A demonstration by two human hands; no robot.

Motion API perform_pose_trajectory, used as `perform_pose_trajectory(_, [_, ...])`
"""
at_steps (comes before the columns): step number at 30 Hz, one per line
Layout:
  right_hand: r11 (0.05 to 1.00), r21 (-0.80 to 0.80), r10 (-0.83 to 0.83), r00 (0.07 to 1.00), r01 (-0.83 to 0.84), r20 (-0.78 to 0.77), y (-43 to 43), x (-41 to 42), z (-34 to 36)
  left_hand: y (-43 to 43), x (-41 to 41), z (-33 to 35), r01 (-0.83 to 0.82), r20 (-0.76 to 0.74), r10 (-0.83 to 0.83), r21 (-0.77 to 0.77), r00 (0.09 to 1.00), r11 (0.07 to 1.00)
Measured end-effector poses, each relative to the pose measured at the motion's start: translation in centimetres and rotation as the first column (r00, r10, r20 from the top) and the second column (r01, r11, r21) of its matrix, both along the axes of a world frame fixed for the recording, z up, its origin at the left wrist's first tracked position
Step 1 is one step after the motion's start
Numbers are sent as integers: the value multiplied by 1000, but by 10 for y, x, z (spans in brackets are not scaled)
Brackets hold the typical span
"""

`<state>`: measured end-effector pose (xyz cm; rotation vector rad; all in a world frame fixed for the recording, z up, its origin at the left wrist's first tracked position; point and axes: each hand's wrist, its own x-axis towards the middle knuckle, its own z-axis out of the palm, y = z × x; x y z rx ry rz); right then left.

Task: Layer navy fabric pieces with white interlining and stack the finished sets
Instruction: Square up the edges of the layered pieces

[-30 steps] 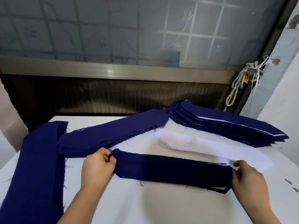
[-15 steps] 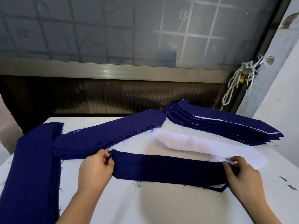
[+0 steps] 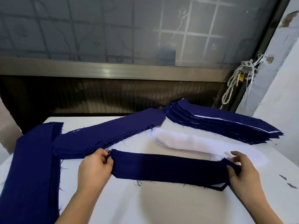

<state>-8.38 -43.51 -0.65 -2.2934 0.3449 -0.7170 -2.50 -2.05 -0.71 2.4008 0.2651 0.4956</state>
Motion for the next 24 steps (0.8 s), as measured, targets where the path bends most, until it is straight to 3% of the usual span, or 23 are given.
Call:
perform_pose_trajectory(3, [999,-35,-30,999,31,45,-2,1,-1,1,0,1,-3,-3,3,-5,1000,1000])
perform_pose_trajectory(6, [999,31,-44,997,43,61,-3,1,1,1,0,0,3,-2,-3,3,1000,1000])
perform_pose_trajectory(11, [961,239,135,990,-140,38,-5,-5,-1,1,0,0,-1,-2,1,11,1000,1000])
perform_pose_trajectory(14, [972,80,216,975,-220,50,-1,-6,1,0,0,0,-2,-4,2,14,1000,1000])
perform_pose_trajectory(17, [977,-73,203,978,-199,50,0,-2,2,1,1,0,-2,-5,2,15,1000,1000])
perform_pose_trajectory(24, [985,-159,80,995,-71,53,-3,3,0,0,1,-1,-14,12,14,0,1000,1000])
